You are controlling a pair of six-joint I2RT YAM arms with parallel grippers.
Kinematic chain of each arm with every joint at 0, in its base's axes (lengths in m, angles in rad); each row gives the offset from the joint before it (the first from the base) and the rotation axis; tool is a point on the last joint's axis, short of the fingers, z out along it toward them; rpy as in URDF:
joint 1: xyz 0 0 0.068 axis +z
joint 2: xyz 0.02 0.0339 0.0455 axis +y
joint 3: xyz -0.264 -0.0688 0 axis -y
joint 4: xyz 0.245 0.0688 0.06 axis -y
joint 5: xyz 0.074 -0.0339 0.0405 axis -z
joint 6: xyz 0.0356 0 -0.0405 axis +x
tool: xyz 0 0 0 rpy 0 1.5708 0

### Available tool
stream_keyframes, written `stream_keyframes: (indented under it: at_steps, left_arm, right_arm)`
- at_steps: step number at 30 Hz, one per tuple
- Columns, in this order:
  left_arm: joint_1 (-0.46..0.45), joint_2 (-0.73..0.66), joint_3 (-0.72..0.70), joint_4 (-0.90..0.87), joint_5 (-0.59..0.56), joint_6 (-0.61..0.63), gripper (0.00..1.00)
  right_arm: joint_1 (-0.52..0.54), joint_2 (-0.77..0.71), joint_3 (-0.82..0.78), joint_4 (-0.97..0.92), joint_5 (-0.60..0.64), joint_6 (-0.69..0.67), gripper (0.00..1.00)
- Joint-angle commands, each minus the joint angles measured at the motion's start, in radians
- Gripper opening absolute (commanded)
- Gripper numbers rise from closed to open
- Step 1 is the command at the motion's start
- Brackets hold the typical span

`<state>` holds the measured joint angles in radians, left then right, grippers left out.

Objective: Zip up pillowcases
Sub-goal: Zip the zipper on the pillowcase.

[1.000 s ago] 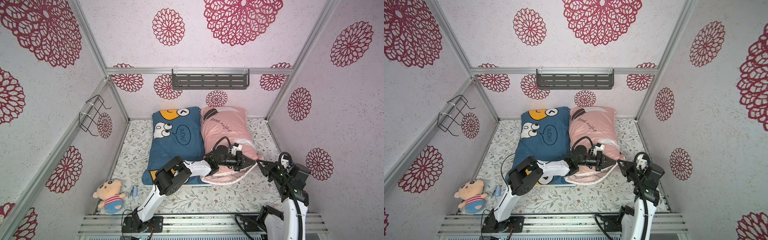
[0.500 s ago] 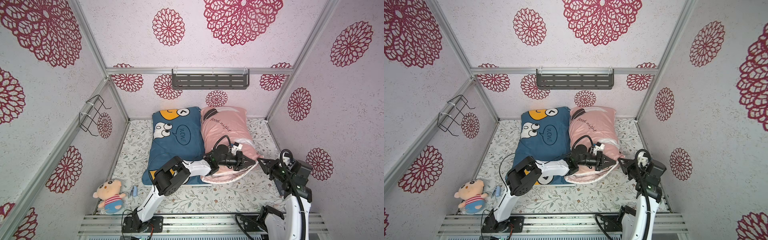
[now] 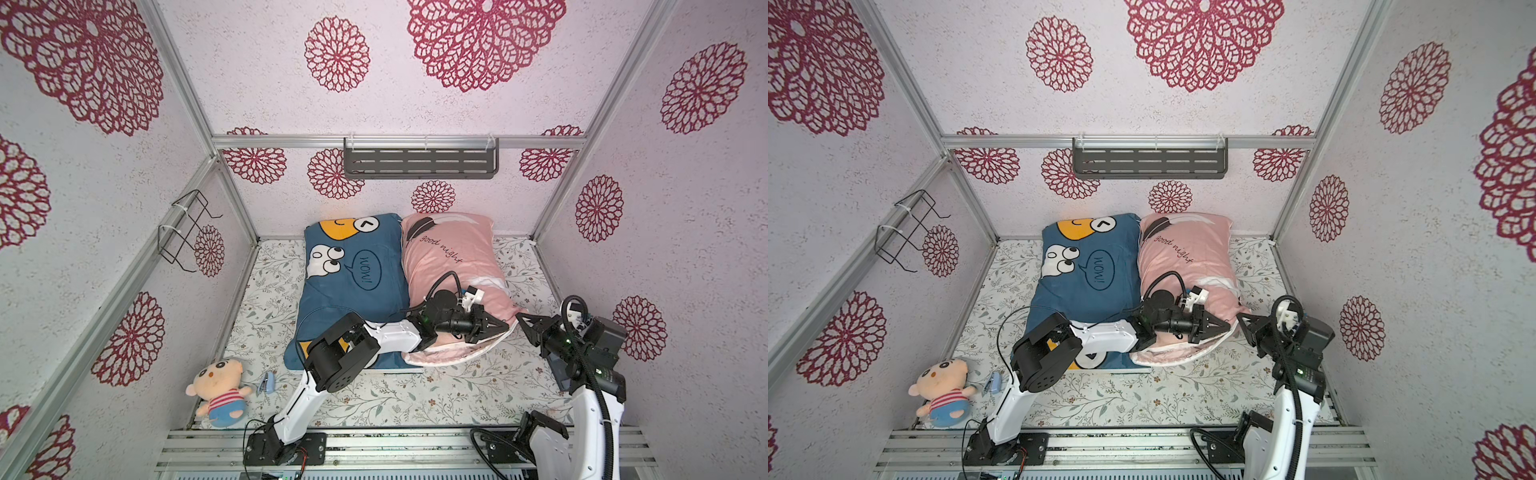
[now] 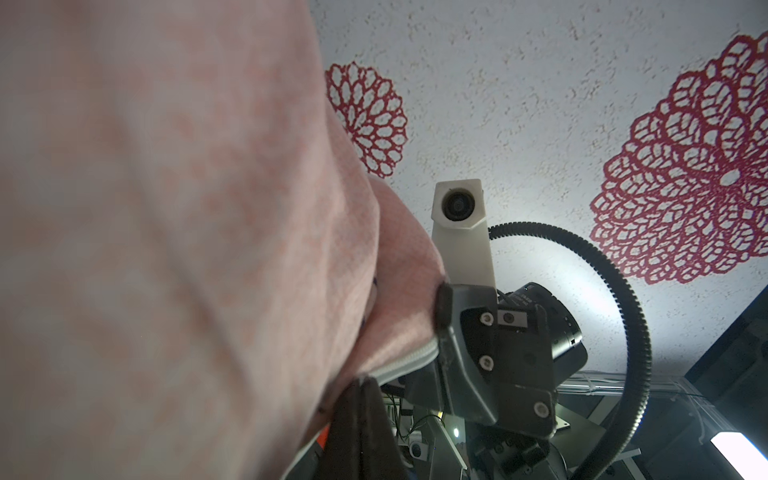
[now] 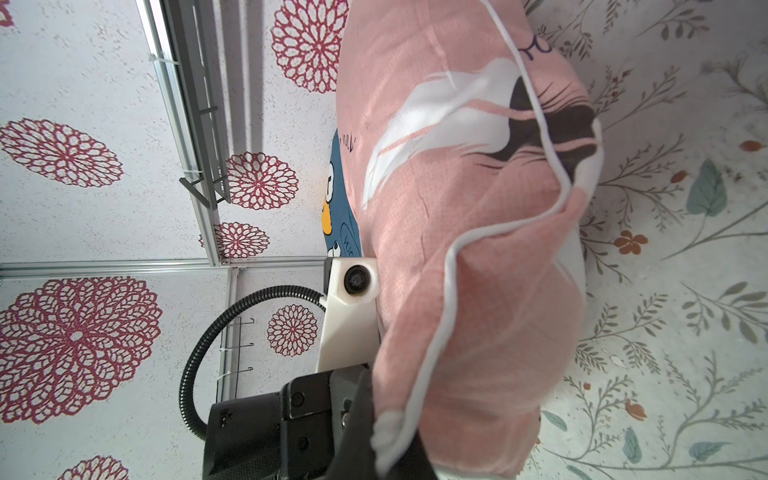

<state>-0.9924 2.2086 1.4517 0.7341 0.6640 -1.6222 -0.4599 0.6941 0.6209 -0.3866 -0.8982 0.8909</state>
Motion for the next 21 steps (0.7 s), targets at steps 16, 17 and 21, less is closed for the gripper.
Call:
stream_keyframes:
  at_steps: [16,17,21]
  left_arm:
    - [0.022,-0.09,-0.047,-0.282,0.025,0.207,0.0]
    - [0.022,-0.092,-0.045,-0.298,0.026,0.22,0.0]
    - [0.023,-0.1,-0.04,-0.358,0.023,0.271,0.0]
  right_arm:
    - [-0.012,0.027,0.12,0.16,-0.015,0.028,0.0]
    - [-0.012,0.028,0.124,0.16,-0.013,0.028,0.0]
    - [-0.013,0.036,0.143,0.161,-0.009,0.029,0.0]
